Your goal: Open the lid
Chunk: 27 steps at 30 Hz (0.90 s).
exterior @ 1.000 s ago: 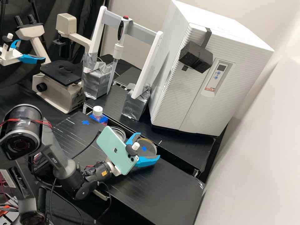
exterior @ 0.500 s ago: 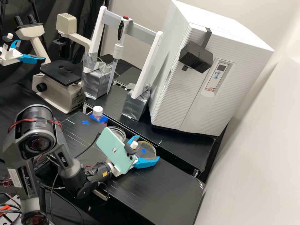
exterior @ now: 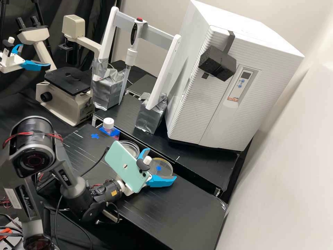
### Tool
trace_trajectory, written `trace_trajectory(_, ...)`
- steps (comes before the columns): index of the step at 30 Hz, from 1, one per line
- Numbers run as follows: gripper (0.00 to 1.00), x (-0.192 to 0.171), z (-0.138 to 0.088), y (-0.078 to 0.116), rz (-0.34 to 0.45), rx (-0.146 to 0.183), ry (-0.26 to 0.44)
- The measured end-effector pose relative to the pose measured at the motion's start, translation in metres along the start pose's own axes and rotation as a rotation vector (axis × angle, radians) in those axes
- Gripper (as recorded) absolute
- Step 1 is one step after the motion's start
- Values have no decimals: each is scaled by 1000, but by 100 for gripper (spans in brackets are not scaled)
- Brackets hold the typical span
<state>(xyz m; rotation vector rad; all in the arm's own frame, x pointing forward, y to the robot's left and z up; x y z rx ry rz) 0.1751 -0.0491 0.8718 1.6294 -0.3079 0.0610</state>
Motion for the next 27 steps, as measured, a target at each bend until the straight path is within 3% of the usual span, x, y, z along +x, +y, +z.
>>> trace_trajectory(6, 100, -11, -16, 14, 69, 34, 61)
trace_trajectory(11, 100, -22, -34, 18, 105, 20, 149)
trace_trajectory(21, 100, -36, -74, -15, -19, 17, 367)
trace_trajectory(27, 100, -42, -84, -19, -14, 72, 414)
